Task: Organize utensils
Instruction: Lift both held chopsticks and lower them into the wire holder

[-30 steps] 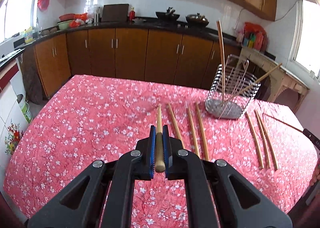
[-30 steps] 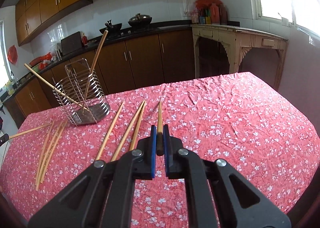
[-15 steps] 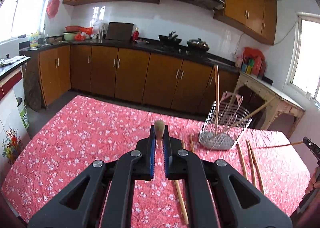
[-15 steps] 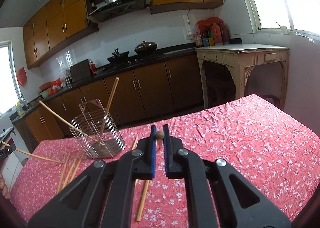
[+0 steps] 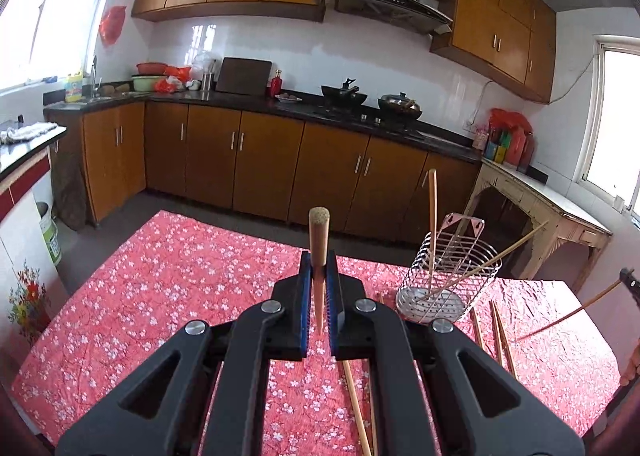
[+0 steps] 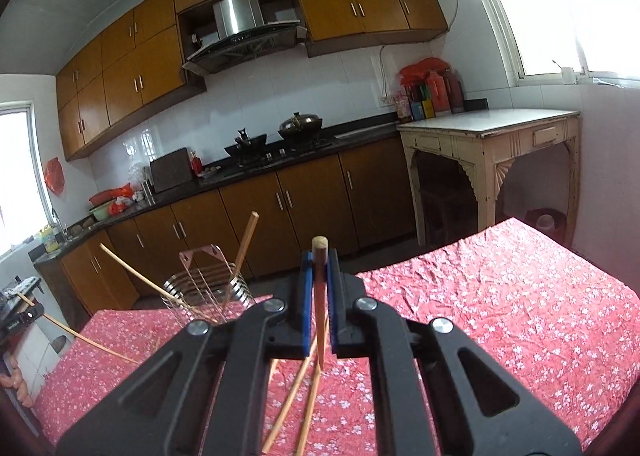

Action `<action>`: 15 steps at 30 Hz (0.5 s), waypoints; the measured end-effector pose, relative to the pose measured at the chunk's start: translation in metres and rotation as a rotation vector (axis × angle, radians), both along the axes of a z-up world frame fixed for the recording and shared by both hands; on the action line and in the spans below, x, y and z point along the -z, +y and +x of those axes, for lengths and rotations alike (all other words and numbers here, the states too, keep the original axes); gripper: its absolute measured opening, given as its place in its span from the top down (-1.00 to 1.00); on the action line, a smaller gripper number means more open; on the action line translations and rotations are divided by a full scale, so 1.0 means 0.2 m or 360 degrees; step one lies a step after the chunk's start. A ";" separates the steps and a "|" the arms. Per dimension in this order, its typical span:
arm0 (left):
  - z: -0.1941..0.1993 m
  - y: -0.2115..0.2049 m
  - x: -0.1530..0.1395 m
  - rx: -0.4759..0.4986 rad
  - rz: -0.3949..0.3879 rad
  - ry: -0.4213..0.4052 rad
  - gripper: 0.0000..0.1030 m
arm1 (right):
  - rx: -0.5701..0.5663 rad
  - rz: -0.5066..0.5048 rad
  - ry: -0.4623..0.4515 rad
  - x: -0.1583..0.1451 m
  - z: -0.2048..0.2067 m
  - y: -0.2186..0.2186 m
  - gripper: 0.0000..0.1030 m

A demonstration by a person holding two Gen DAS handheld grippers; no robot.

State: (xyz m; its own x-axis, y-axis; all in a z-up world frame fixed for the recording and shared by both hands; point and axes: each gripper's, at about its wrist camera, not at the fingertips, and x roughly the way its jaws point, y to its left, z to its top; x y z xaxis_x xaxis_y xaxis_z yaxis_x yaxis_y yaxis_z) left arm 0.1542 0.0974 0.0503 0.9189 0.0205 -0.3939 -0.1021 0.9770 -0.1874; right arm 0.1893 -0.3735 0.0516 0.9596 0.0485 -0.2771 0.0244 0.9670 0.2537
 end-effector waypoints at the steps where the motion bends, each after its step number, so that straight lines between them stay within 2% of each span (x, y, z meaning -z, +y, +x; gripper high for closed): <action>1: 0.00 -0.01 -0.01 0.0003 0.0004 -0.0009 0.87 | -0.0011 0.0011 -0.0018 -0.03 -0.01 0.00 0.85; 5: -0.01 -0.05 -0.13 0.0032 0.0008 -0.0065 0.87 | -0.0067 0.0059 -0.0090 -0.19 -0.03 0.02 0.85; 12: -0.01 -0.19 -0.43 0.0189 -0.0083 -0.0207 0.87 | -0.0191 0.0133 -0.0266 -0.49 -0.01 0.11 0.85; 15: 0.00 -0.26 -0.51 0.0249 -0.0093 -0.0256 0.87 | -0.0221 0.0142 -0.0340 -0.58 0.04 0.17 0.85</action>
